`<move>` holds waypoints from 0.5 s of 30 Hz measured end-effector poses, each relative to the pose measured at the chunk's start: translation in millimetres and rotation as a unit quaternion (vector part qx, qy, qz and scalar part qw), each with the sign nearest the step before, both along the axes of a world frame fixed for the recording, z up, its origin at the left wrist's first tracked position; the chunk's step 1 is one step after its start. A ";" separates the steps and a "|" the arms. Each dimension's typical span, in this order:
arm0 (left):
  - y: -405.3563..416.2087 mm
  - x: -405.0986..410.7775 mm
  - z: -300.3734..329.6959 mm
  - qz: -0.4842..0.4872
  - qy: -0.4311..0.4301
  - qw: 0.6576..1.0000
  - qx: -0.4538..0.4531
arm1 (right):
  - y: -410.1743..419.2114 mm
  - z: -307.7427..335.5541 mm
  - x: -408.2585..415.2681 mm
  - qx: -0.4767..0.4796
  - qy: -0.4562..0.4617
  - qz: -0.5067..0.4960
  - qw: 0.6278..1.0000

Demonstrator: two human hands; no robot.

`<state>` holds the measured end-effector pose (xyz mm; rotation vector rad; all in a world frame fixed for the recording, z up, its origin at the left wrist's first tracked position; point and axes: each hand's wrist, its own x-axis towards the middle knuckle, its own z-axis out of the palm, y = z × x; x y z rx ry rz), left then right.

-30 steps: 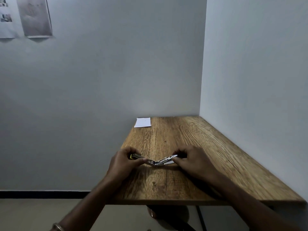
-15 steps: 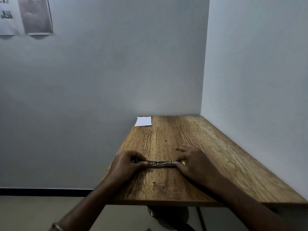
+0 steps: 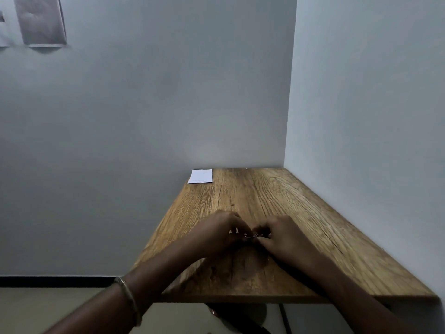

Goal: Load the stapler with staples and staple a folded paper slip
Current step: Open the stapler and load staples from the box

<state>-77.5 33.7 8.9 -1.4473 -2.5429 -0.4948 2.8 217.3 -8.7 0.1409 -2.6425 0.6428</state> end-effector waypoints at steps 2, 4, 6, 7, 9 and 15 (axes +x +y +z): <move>2.7 -6.5 1.7 -0.018 0.000 1.000 -0.010 | 3.4 0.7 -0.5 -0.001 -0.006 -0.003 1.000; 3.1 -10.7 4.1 -0.030 0.006 0.999 -0.022 | 5.1 -0.1 -2.2 -0.004 -0.012 0.000 1.000; 3.5 -13.6 6.2 -0.044 0.007 0.999 -0.027 | 6.7 -1.6 -4.3 -0.006 -0.018 0.002 1.000; 3.7 -14.9 6.6 -0.050 0.011 0.998 -0.029 | 7.4 -2.5 -5.4 -0.007 -0.021 0.003 1.000; 3.8 -16.9 7.9 -0.056 0.020 0.998 -0.038 | 8.7 -4.1 -7.0 -0.007 -0.021 0.003 1.000; 6.1 -22.0 16.6 -0.087 -0.021 0.991 -0.100 | 9.9 -6.0 -8.2 0.001 -0.013 -0.005 1.000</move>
